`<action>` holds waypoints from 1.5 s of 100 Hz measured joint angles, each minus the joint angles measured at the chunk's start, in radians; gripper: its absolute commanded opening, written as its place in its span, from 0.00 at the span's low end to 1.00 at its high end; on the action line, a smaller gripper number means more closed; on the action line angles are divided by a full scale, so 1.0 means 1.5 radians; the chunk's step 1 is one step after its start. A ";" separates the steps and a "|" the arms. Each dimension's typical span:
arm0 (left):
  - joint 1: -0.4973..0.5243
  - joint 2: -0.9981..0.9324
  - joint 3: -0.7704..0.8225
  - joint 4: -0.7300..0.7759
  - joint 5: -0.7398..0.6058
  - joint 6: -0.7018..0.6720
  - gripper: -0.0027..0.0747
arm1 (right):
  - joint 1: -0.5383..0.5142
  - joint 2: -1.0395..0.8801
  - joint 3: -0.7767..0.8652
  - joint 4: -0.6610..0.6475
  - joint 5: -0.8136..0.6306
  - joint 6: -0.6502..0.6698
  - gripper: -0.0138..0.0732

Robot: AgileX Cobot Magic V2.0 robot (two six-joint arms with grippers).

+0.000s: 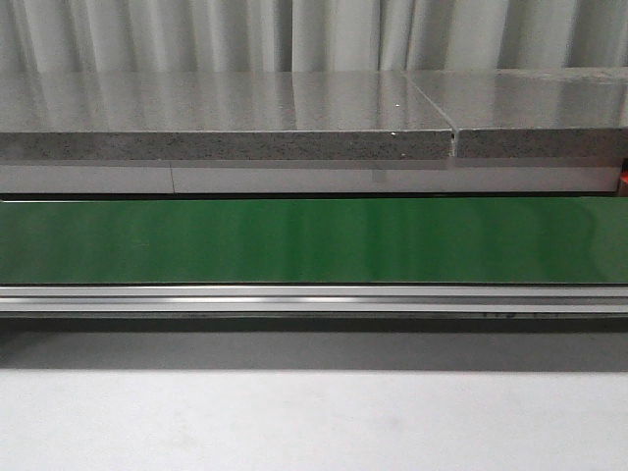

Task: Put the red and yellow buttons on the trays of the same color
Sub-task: 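Carry the yellow button into the yellow tray and open the right gripper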

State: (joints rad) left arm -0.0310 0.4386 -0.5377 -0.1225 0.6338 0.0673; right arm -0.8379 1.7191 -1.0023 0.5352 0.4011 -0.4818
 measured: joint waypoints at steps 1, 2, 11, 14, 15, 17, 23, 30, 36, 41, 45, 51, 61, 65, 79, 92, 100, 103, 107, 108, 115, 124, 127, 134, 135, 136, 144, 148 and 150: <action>0.000 0.000 0.000 0.000 0.000 0.000 0.01 | 0.000 0.002 0.000 0.000 0.000 -0.001 0.24; 0.000 0.000 0.000 0.000 0.000 0.000 0.01 | 0.000 0.003 0.000 0.000 0.000 -0.001 0.24; 0.000 0.000 0.000 0.000 0.000 0.000 0.01 | 0.000 0.015 0.000 0.000 -0.008 -0.001 0.24; 0.000 0.000 0.000 0.000 0.000 0.000 0.01 | 0.000 0.018 0.000 0.000 -0.009 -0.001 0.24; 0.000 0.000 0.000 0.000 0.000 0.000 0.01 | 0.000 0.020 0.000 0.000 -0.011 -0.001 0.24; 0.000 0.000 0.000 0.000 0.000 0.000 0.01 | 0.000 0.023 0.000 0.000 -0.012 -0.001 0.24; 0.000 0.000 0.000 0.000 0.000 0.000 0.01 | 0.000 0.028 -0.001 0.001 -0.017 -0.001 0.24; 0.000 0.000 0.000 0.000 0.000 0.000 0.01 | 0.000 0.031 -0.004 0.002 -0.021 -0.002 0.24; 0.000 0.000 0.000 0.000 0.000 0.000 0.01 | 0.000 0.034 -0.004 0.003 -0.025 -0.002 0.24; 0.000 0.000 0.000 0.000 0.000 0.000 0.01 | 0.000 0.034 -0.005 0.003 -0.026 -0.003 0.25; 0.000 0.000 0.000 0.000 0.000 0.000 0.01 | 0.000 0.034 -0.005 0.004 -0.027 -0.003 0.27; 0.000 0.000 0.000 0.000 0.000 0.000 0.01 | 0.000 0.034 -0.005 0.005 -0.027 -0.004 0.34; 0.000 0.000 0.000 0.000 0.000 0.000 0.01 | 0.000 0.034 -0.005 0.005 -0.024 -0.015 0.57; 0.000 0.000 0.000 0.000 0.000 0.000 0.01 | 0.000 0.034 -0.005 0.006 -0.021 -0.017 0.67; 0.000 0.000 0.000 0.000 0.000 0.000 0.01 | 0.000 0.042 -0.005 0.006 -0.005 -0.020 0.92; 0.000 0.000 0.000 0.000 0.000 0.000 0.01 | 0.000 0.041 -0.007 0.006 -0.002 -0.020 0.91; 0.000 0.000 0.000 0.000 0.000 0.000 0.01 | 0.000 0.038 -0.017 0.006 0.007 -0.021 0.91; 0.000 0.000 0.000 0.000 0.000 0.000 0.01 | 0.000 0.036 -0.022 0.006 0.010 -0.021 0.91; 0.000 0.000 0.000 0.000 0.000 0.000 0.01 | 0.000 0.032 -0.028 0.006 0.013 -0.021 0.91; 0.000 0.000 0.000 0.000 0.000 0.000 0.01 | 0.000 0.029 -0.029 0.006 0.014 -0.021 0.91; 0.000 0.000 0.000 0.000 0.000 0.000 0.01 | 0.000 0.015 -0.039 0.005 0.019 -0.021 0.91; 0.000 0.000 0.000 0.000 0.000 0.000 0.01 | 0.000 -0.009 -0.047 0.007 0.019 -0.021 0.91; 0.000 0.000 0.000 0.000 0.000 0.000 0.01 | 0.000 -0.022 -0.048 0.008 0.019 -0.021 0.91; 0.000 0.000 0.000 0.000 0.000 0.000 0.01 | 0.005 -0.048 -0.051 0.012 0.019 -0.021 0.91; 0.000 0.000 0.000 0.000 0.000 0.000 0.01 | 0.006 -0.050 -0.051 0.012 0.019 -0.021 0.91; 0.000 0.000 0.000 0.000 0.000 0.000 0.01 | 0.009 -0.056 -0.051 0.012 0.018 -0.021 0.91; 0.000 0.000 0.000 0.000 0.000 0.000 0.01 | 0.031 -0.088 -0.051 0.013 0.014 -0.021 0.91; 0.000 0.000 0.000 0.000 0.000 0.000 0.01 | 0.051 -0.104 -0.051 0.013 0.011 -0.023 0.91; 0.000 0.000 0.000 0.000 0.000 0.000 0.01 | 0.062 -0.113 -0.051 0.013 0.011 -0.026 0.91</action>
State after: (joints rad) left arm -0.0310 0.4386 -0.5377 -0.1225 0.6338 0.0673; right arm -0.7451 1.5502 -1.0783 0.5541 0.4173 -0.5201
